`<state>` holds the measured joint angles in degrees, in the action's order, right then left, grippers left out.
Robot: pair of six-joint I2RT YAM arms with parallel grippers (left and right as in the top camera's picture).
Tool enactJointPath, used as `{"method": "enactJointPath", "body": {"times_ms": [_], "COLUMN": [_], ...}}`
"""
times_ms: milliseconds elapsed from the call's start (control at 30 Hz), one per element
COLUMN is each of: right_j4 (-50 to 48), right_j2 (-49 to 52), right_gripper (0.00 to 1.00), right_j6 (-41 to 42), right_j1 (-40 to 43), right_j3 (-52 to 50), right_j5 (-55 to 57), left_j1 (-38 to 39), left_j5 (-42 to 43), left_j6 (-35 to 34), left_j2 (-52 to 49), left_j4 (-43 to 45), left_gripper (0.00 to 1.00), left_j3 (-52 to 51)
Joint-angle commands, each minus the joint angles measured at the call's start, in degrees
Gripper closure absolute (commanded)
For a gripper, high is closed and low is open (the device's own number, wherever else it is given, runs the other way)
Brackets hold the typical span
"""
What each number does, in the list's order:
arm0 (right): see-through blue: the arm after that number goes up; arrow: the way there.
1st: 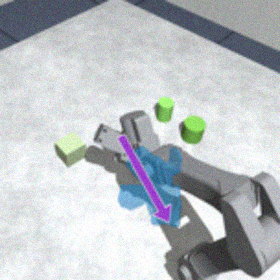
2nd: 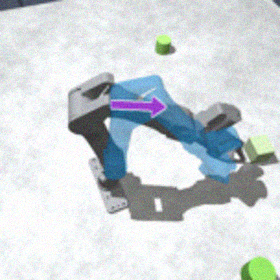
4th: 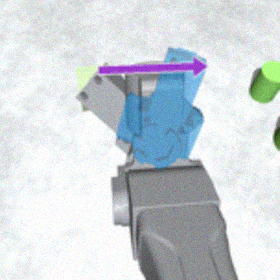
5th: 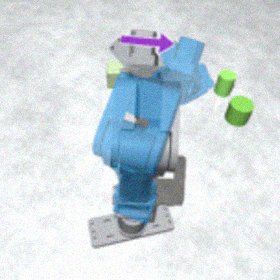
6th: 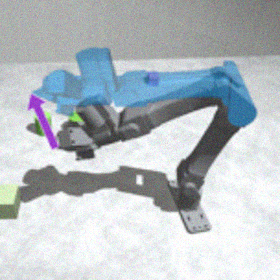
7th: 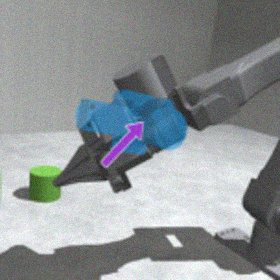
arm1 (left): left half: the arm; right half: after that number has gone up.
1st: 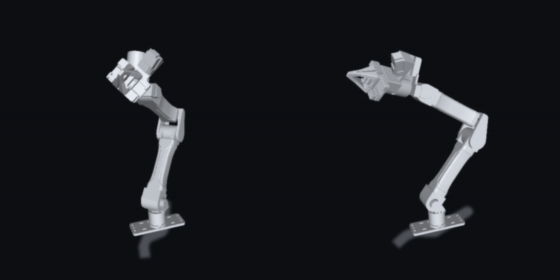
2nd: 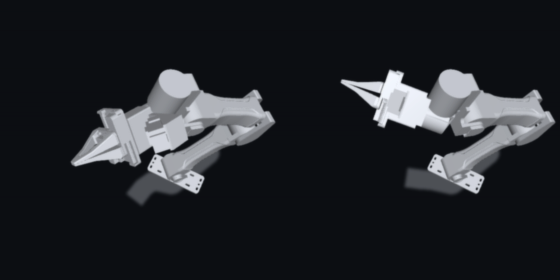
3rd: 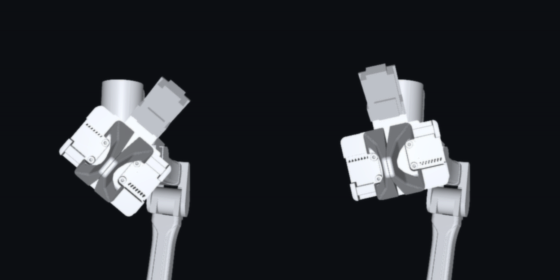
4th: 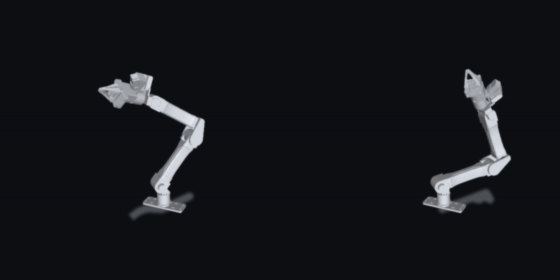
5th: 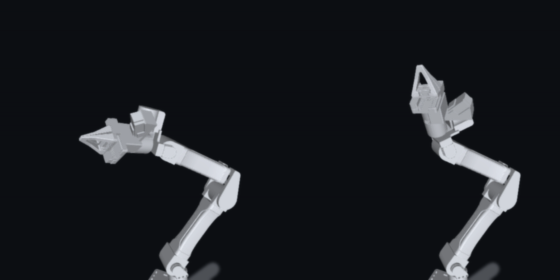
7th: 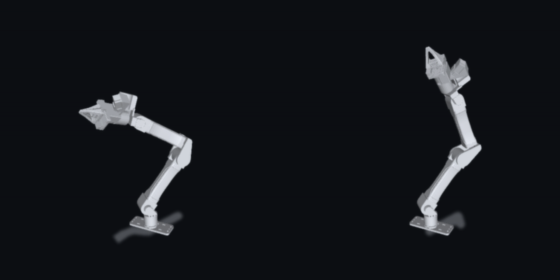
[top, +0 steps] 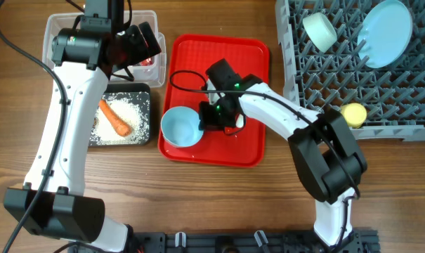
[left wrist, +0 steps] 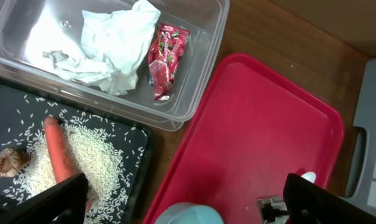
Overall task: Sort waste into correct bins and load items into the dishwasher rack
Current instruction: 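Carry the light-blue bowl with the right gripper into the rack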
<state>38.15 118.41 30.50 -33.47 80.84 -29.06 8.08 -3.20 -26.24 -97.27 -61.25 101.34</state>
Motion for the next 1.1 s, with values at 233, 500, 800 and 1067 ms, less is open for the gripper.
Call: {"method": "enactJointPath", "body": {"times_ms": [233,500,800,1067], "right_j4": [2.40,2.36,1.97,10.75], "right_j2": [-7.13,-21.79,-22.73,-20.09], "right_gripper": [0.96,0.96,0.96,0.96], "right_j6": [-6.67,-10.97,-13.62,-13.86], "right_j1": [8.44,11.69,16.96,24.39], "right_j3": [3.93,4.68,3.85,3.85], "right_j5": [10.12,65.57,99.73,97.13], "left_j1": [-0.15,-0.15,-0.15,-0.15], "left_j5": [-0.76,-0.76,-0.76,-0.76], "left_j6": [0.07,0.07,0.07,0.07], "left_j2": [0.20,0.20,0.20,0.20], "left_j4": [0.09,0.09,0.09,0.09], "left_gripper": [0.00,0.00,0.00,0.00], "left_j3": [0.68,0.68,0.68,0.68]}}
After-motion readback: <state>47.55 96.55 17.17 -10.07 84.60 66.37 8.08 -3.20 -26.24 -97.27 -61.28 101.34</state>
